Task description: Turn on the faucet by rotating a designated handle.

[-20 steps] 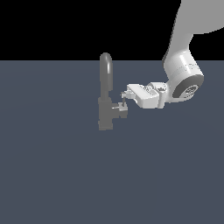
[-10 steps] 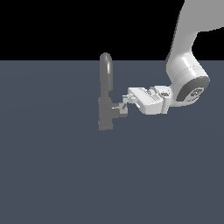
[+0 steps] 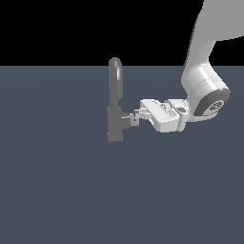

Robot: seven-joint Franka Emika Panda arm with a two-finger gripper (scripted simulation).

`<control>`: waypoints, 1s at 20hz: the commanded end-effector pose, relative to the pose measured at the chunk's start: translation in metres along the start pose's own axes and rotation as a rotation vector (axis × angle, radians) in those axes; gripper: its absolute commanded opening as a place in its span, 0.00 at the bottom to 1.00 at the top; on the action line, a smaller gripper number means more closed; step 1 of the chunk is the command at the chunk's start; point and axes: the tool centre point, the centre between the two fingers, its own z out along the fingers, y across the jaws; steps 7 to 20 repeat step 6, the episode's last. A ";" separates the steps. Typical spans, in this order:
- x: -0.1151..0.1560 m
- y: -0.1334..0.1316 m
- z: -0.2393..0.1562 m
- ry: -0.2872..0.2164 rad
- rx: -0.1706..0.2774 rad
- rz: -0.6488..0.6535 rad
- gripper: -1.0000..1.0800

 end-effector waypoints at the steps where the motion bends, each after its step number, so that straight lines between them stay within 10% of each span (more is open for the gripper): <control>1: 0.032 0.014 0.001 -0.005 0.004 0.035 0.00; 20: 0.059 0.025 0.001 -0.008 0.004 0.048 0.00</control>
